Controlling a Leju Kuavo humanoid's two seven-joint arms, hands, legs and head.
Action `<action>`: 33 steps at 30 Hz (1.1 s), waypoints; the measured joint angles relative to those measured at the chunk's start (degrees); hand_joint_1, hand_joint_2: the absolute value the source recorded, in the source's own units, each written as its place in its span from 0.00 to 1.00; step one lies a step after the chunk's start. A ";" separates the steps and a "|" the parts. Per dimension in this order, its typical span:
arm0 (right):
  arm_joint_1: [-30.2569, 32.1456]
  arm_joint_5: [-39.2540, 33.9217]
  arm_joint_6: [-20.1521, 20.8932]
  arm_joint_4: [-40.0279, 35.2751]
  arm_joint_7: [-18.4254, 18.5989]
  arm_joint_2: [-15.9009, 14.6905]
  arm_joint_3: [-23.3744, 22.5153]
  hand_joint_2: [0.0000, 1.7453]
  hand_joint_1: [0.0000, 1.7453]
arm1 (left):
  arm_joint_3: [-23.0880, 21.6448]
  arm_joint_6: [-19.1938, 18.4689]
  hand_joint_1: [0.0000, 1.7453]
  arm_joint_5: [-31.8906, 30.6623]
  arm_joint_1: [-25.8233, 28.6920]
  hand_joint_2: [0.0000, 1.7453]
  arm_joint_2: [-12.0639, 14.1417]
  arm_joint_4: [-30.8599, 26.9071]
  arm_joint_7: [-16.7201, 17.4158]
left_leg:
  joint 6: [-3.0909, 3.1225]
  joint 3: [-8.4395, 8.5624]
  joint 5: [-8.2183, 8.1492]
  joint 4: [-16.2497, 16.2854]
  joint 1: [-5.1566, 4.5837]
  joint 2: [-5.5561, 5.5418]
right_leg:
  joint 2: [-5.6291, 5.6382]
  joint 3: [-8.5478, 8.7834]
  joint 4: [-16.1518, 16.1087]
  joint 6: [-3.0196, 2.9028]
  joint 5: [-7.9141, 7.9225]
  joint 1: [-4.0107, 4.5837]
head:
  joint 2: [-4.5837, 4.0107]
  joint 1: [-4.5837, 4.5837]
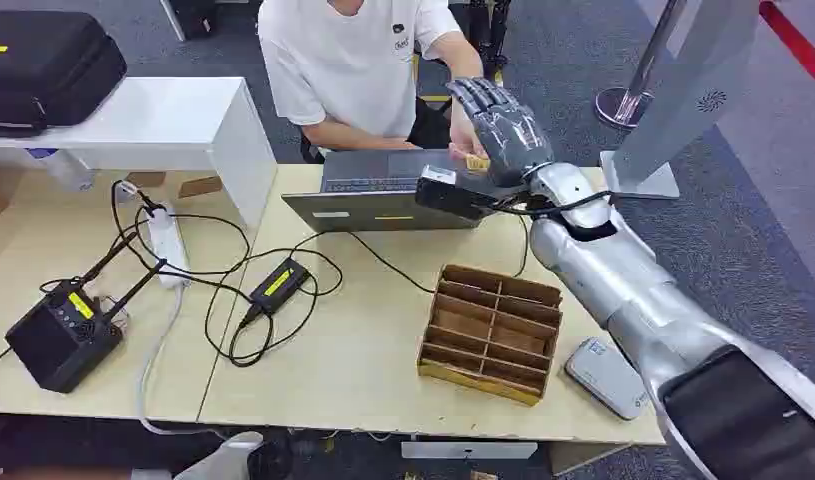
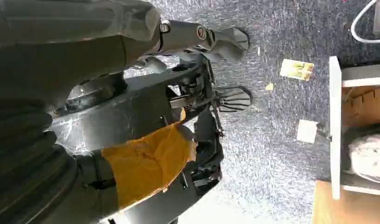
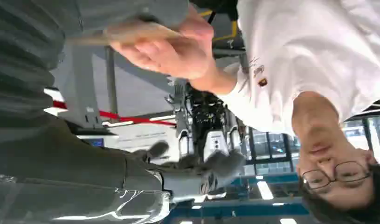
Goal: Pass the card to the sensor for recognition and then transmit it.
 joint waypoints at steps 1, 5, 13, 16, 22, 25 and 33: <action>0.38 0.00 0.42 -0.51 -0.35 0.00 -0.31 1.00 1.00 | 0.00 -0.04 0.00 0.04 0.04 1.00 0.00 0.02 -0.51 | 0.00 -0.01 0.00 0.00 0.01 0.00 | 0.00 -0.01 0.00 0.00 0.00 0.01 | 0.00 0.00; 1.85 1.29 1.01 -2.21 -0.60 -0.26 -2.40 1.00 1.00 | -0.48 2.66 0.00 -1.92 0.76 0.00 -0.13 0.24 -6.52 | 0.00 -0.15 0.00 0.07 0.04 0.17 | 0.16 -0.27 0.00 0.02 0.04 0.02 | 0.00 0.02; 5.11 3.08 1.57 -5.44 -2.16 -2.36 -7.50 1.00 1.00 | -1.05 1.84 0.00 -1.97 2.14 1.00 -0.77 0.33 -12.72 | 0.00 -0.74 -0.01 0.29 0.07 0.12 | 0.17 -0.69 0.01 0.05 0.10 0.03 | 0.00 0.00; 5.74 3.30 2.01 -6.12 -2.43 -2.36 -8.11 1.00 1.00 | -1.05 1.79 0.00 -1.51 1.91 1.00 -0.79 0.33 -12.20 | 0.00 -0.79 0.00 0.30 0.07 0.06 | 0.11 -0.73 0.01 0.05 0.10 0.04 | 0.00 0.02; 6.47 3.74 2.76 -7.15 -3.28 -2.36 -8.70 1.00 1.00 | -1.05 0.89 0.00 -0.92 1.47 1.00 -0.24 0.33 -11.08 | 0.00 -0.80 0.01 0.31 0.11 0.12 | 0.16 -0.79 0.05 0.04 0.14 0.06 | 0.00 0.02; 6.78 3.28 3.48 -7.91 -4.02 -2.36 -8.74 1.00 1.00 | -1.05 -0.09 0.00 -0.31 0.88 1.00 0.70 0.35 -9.99 | -0.01 -0.83 0.01 0.32 0.16 0.16 | 0.20 -0.83 0.06 -0.01 0.19 0.11 | 0.00 0.02; 7.66 3.95 2.57 -9.53 -0.81 -3.19 -9.40 1.00 1.00 | -1.05 -1.60 0.00 -2.16 1.51 1.00 0.94 0.37 -13.39 | -0.06 -1.25 0.04 0.45 0.25 0.64 | 0.60 -1.36 0.08 -0.01 0.32 0.21 | 0.00 -0.04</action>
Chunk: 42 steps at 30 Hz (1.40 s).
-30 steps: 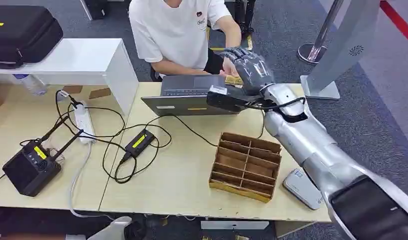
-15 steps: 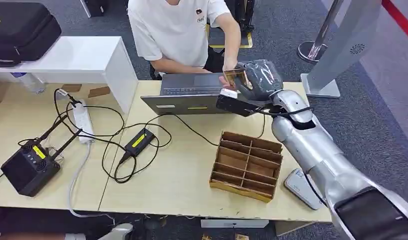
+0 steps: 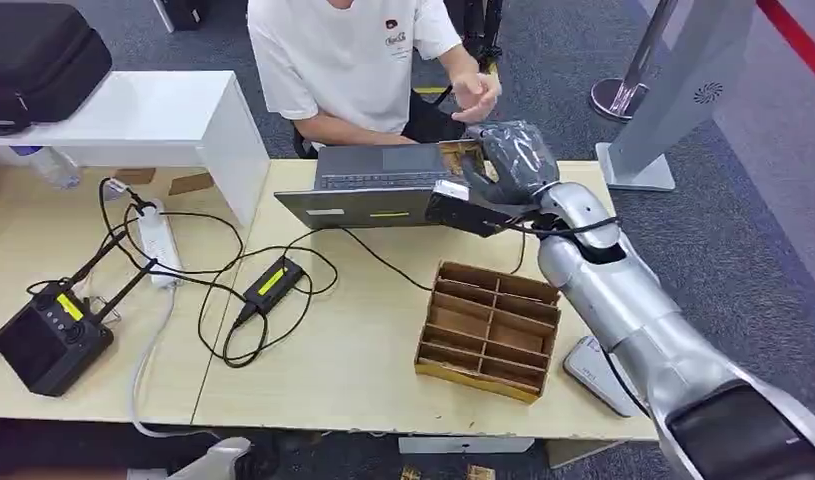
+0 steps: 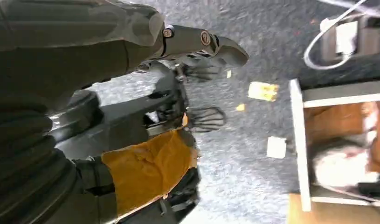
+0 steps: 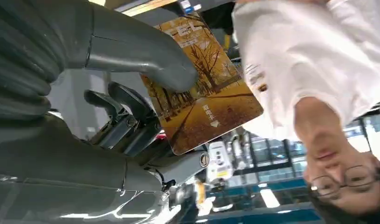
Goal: Pass the card to the sensor for recognition and then transmit it.
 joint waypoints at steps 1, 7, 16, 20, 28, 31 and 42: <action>0.24 0.20 -0.49 0.09 -0.04 -0.33 -0.29 1.00 1.00 | 0.00 0.62 0.00 -0.31 0.71 1.00 -0.66 0.00 -1.40 | 0.00 -0.07 0.00 0.01 -0.01 -0.11 | -0.09 0.00 -0.01 0.00 0.00 -0.01 | 0.00 0.00; 1.40 2.71 -3.65 2.36 -0.09 -2.56 -2.99 1.00 1.00 | 0.00 1.06 0.00 -1.73 1.71 1.00 -3.91 0.00 -1.83 | 0.05 -0.25 -0.01 0.15 -0.03 -0.50 | -0.45 -0.05 -0.11 0.06 0.00 -0.03 | 0.00 0.07; 4.39 1.27 -6.19 3.80 -2.58 -8.17 -9.81 1.00 1.00 | 0.02 0.69 0.00 -2.08 2.29 1.00 -4.24 0.00 -1.50 | 0.20 -0.26 0.10 0.17 -0.03 -0.59 | -0.56 0.02 -0.07 0.19 0.10 -0.03 | 0.00 0.07; 5.81 1.08 -6.19 3.78 -3.70 -10.12 -12.84 1.00 1.00 | 0.02 0.53 0.00 -2.48 2.42 1.00 -4.15 0.00 -1.50 | 0.20 -0.24 0.13 0.18 -0.03 -0.58 | -0.55 0.02 -0.07 0.22 0.13 -0.04 | 0.00 0.07; 10.68 -1.56 -7.13 1.95 -6.73 -14.58 -19.12 1.00 1.00 | 0.63 -0.21 0.00 -2.58 2.98 1.00 -3.89 0.00 -2.14 | 0.20 -0.23 0.14 0.18 -0.03 -0.73 | -0.70 0.08 -0.05 0.22 0.13 -0.03 | 0.00 0.07; 13.66 -2.51 -7.83 0.28 -8.18 -16.05 -21.12 1.00 1.00 | 0.94 -0.34 0.00 -2.43 3.15 1.00 -3.69 0.00 -2.51 | 0.20 -0.23 0.14 0.18 -0.03 -0.72 | -0.69 0.09 -0.06 0.22 0.13 -0.03 | 0.00 0.07; 31.99 -2.05 -7.83 -17.19 -11.30 -18.28 -28.72 1.00 1.00 | 3.32 -0.52 0.00 -1.60 4.65 1.00 -2.99 0.00 -4.69 | 0.20 -0.21 0.14 0.14 -0.02 -0.77 | -0.79 0.12 -0.03 0.23 0.11 -0.02 | 0.00 0.02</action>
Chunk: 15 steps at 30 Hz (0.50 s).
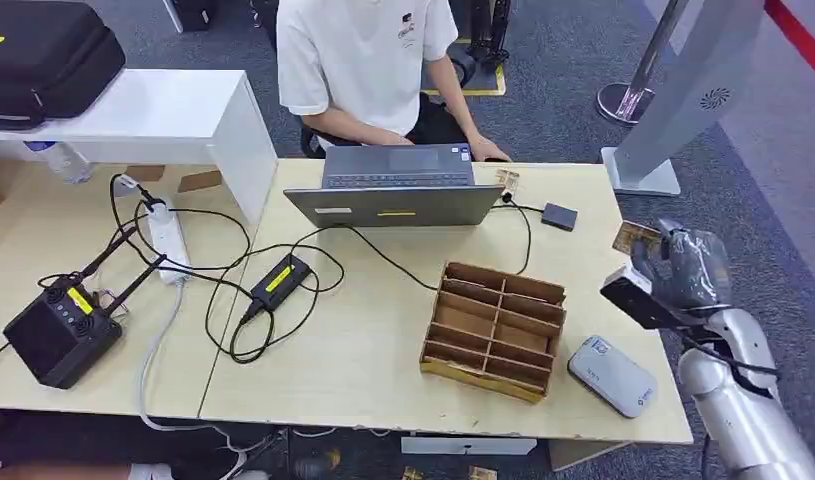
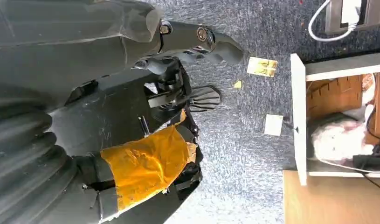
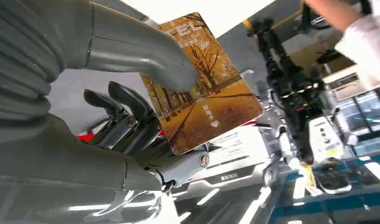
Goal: Pass the card to the sensor for recognition and then transmit it.
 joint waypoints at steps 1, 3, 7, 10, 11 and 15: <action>1.48 0.46 0.05 -1.50 0.00 0.00 -0.27 1.00 1.00 | 0.22 0.02 0.00 0.00 0.13 1.00 0.06 0.00 -0.22 | 0.00 0.00 0.00 0.00 0.00 0.00 | 0.01 0.00 0.00 0.00 0.00 0.00 | 0.00 0.02; 4.51 1.23 0.02 -4.76 -0.15 0.00 -1.05 1.00 1.00 | 0.77 0.02 0.00 -0.20 0.43 1.00 0.13 0.00 -0.42 | 0.00 0.00 0.00 0.00 0.00 0.00 | 0.00 0.00 0.00 0.00 0.00 0.00 | 0.00 0.00; 9.41 2.25 -0.26 -9.89 -0.59 0.00 -1.88 1.00 1.00 | 1.84 0.00 0.00 -0.40 0.88 1.00 0.26 0.00 -0.88 | 0.00 -0.01 0.00 -0.01 0.00 0.01 | 0.00 0.01 0.00 0.00 0.00 0.00 | 0.00 0.02; 11.90 2.99 -0.33 -12.42 -0.57 0.02 -2.36 1.00 1.00 | 2.36 0.00 0.00 -0.53 1.02 1.00 0.33 0.00 -0.88 | -0.01 0.00 0.02 -0.01 0.00 0.01 | 0.00 0.01 -0.01 0.00 0.00 0.00 | 0.00 0.04; 12.62 3.41 -0.48 -12.97 -0.42 0.07 -2.49 1.00 1.00 | 2.56 -0.02 0.00 -0.63 1.09 1.00 0.39 0.00 -0.88 | 0.01 0.00 0.03 -0.01 0.00 0.01 | 0.00 0.02 -0.01 0.01 0.00 0.00 | 0.00 0.02; 14.67 4.20 -0.74 -13.58 -0.26 0.28 -2.80 1.00 1.00 | 3.15 -0.37 0.00 -1.20 1.40 1.00 0.48 0.00 -1.01 | 0.01 0.01 0.04 -0.01 -0.01 0.01 | 0.01 0.02 -0.01 0.01 0.00 -0.01 | 0.00 0.02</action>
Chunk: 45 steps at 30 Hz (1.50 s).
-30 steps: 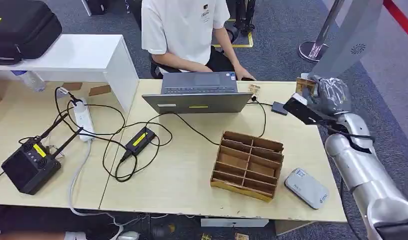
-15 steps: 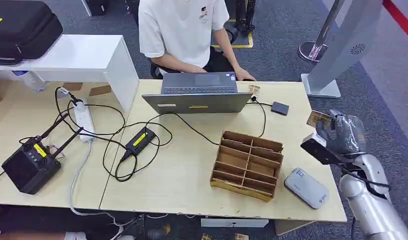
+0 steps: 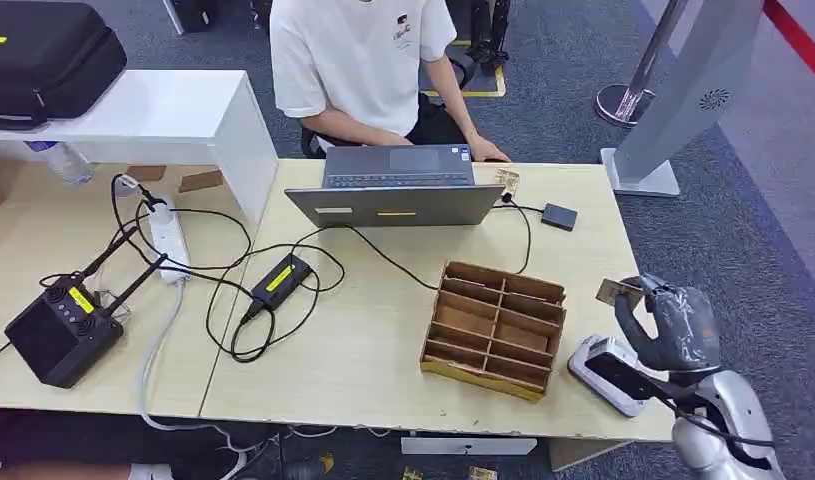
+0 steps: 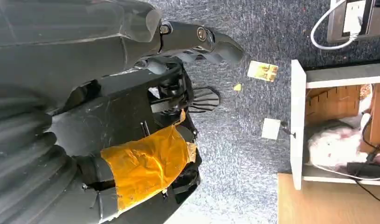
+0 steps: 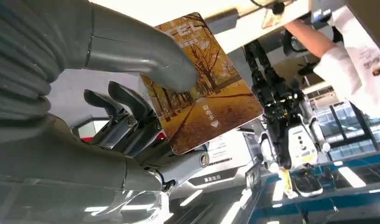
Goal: Pass the card to the sensor for recognition and then transmit it.
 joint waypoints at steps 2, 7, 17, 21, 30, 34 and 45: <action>0.66 0.96 -0.74 0.07 0.31 0.15 -0.26 1.00 1.00 | 0.13 -0.11 0.00 -0.37 0.06 1.00 0.00 0.00 0.00 | 0.00 0.01 0.00 0.00 0.00 0.00 | 0.00 0.00 0.00 0.00 0.00 0.00 | 0.00 0.00; 1.95 3.45 -3.71 3.51 0.68 0.79 -1.77 1.00 1.00 | 1.03 -0.11 0.00 -1.27 0.15 1.00 0.00 -0.02 0.15 | 0.00 0.01 0.00 0.00 0.00 0.00 | 0.00 0.00 0.00 0.00 0.00 0.00 | -0.02 0.00; 3.34 5.18 -6.78 11.61 1.11 1.99 -5.12 1.00 1.00 | 2.80 -0.46 0.00 -3.15 0.15 1.00 0.39 -0.02 1.29 | 0.00 0.01 0.00 0.00 0.00 0.00 | 0.00 0.00 0.00 0.00 0.00 0.00 | 0.00 0.00; 4.11 4.83 -6.95 13.31 1.11 2.12 -6.43 1.00 1.00 | 3.04 -0.48 0.00 -3.39 0.16 1.00 0.55 -0.02 1.36 | 0.00 0.01 0.00 0.00 0.00 0.00 | 0.00 0.00 0.00 0.00 0.00 0.00 | 0.00 0.02; 5.06 4.79 -6.84 15.15 0.98 2.45 -8.22 1.00 1.00 | 3.15 -0.52 0.00 -4.00 0.18 1.00 0.76 -0.02 1.44 | 0.00 0.01 0.00 0.00 0.00 0.00 | 0.00 0.00 0.00 0.00 0.00 0.00 | 0.00 0.00; 5.17 4.98 -6.58 15.69 0.68 2.78 -8.24 1.00 1.00 | 3.41 -0.55 0.00 -4.13 0.18 1.00 0.74 -0.02 1.57 | 0.00 0.01 0.00 0.00 0.00 0.00 | 0.00 0.00 0.00 0.00 0.00 0.00 | 0.00 0.00; 1.82 8.31 -5.81 16.48 0.41 4.30 -6.25 1.00 1.00 | 4.35 -0.66 0.00 -6.27 0.03 1.00 0.70 -0.04 2.60 | 0.02 0.02 0.03 0.00 0.00 0.02 | 0.02 0.01 0.03 0.00 0.00 0.00 | 0.00 0.00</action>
